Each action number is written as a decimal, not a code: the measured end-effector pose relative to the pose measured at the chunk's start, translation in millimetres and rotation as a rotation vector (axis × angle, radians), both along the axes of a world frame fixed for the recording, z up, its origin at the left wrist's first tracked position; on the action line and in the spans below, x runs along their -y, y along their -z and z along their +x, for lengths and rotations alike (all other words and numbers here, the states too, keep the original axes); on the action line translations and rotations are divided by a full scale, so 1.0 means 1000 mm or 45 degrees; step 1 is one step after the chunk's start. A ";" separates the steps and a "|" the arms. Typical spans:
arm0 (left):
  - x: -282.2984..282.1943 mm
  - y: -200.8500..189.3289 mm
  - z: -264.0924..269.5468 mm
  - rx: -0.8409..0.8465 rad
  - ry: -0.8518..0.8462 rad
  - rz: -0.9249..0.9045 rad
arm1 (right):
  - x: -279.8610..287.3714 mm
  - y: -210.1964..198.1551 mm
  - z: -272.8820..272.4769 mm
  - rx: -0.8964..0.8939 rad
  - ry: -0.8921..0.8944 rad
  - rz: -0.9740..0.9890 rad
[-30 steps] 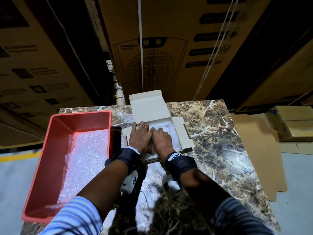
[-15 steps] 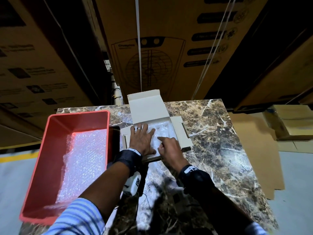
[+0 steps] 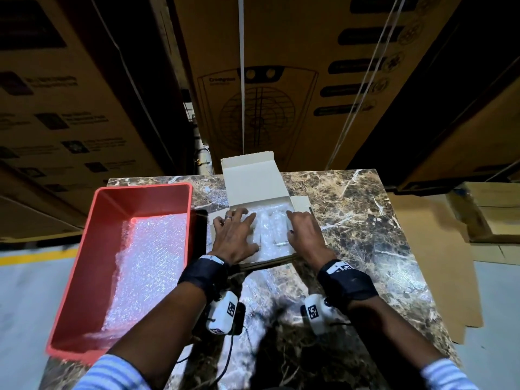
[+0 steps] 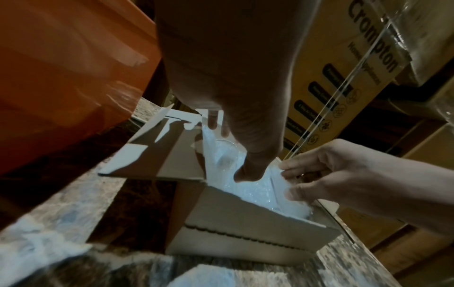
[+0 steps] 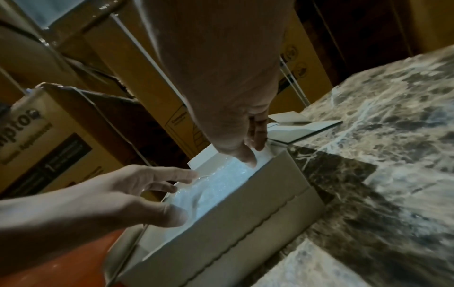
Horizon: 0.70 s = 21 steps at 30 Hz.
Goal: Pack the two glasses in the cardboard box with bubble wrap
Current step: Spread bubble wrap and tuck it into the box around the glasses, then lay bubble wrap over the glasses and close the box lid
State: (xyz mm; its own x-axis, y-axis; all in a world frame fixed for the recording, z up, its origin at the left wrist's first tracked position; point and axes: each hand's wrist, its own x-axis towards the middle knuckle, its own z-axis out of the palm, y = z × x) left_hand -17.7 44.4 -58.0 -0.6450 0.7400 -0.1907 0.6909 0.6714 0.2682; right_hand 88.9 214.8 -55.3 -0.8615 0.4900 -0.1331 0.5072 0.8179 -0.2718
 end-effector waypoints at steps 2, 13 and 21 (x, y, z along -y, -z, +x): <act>0.003 0.000 -0.001 0.009 -0.020 0.034 | 0.004 -0.005 -0.003 0.109 -0.027 0.069; 0.025 -0.021 -0.013 0.076 -0.093 0.229 | 0.017 -0.012 -0.009 0.248 -0.060 0.111; 0.068 -0.042 -0.026 0.038 -0.173 0.575 | 0.043 -0.035 -0.015 -0.061 0.012 -0.225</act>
